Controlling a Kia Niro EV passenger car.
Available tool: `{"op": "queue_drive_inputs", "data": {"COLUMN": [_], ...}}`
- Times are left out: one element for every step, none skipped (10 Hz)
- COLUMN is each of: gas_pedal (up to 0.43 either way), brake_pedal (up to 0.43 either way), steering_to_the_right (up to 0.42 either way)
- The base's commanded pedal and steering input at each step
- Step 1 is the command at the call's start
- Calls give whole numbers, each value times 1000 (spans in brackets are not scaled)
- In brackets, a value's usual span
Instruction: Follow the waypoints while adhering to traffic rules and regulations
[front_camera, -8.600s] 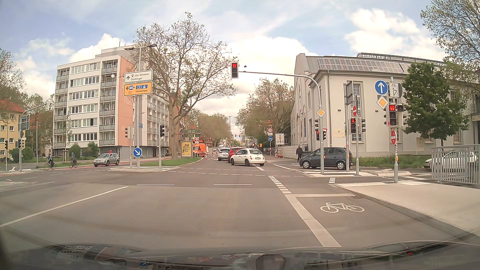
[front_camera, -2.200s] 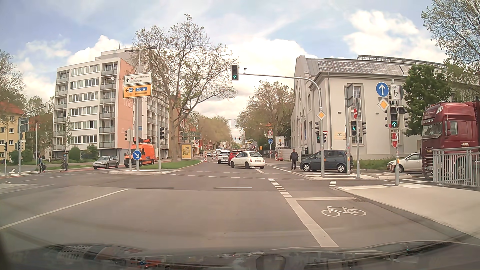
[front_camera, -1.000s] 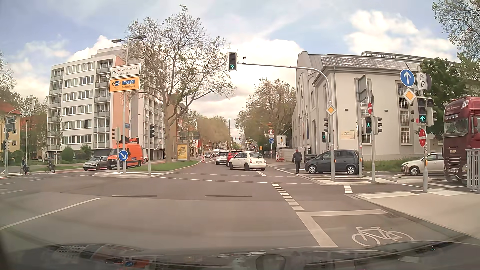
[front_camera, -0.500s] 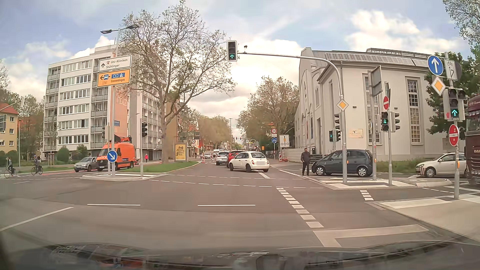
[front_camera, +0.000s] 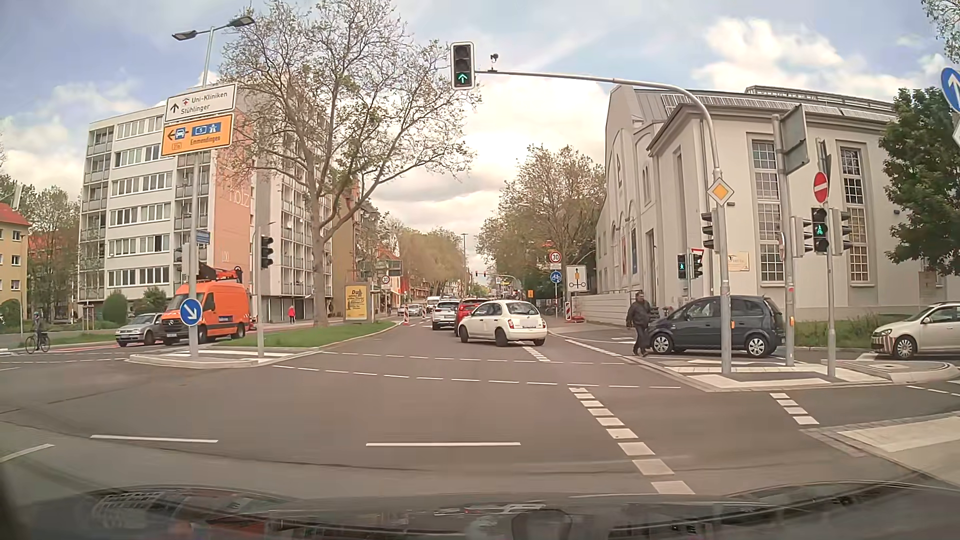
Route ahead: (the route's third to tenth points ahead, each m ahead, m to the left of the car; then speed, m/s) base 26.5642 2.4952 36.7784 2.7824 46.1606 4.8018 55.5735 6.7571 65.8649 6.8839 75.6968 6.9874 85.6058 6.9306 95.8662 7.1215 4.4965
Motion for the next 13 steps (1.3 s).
{"op": "queue_drive_inputs", "data": {"gas_pedal": [0, 0, 0, 0, 0, 0, 0, 0, 0, 0, 0, 0, 0], "brake_pedal": [0, 0, 0, 0, 0, 0, 0, 0, 0, 0, 12, 55, 73], "steering_to_the_right": [-15, -15, -15, -15, -15, -14, -10, -8, -5, -4, -2, -2, -2]}}
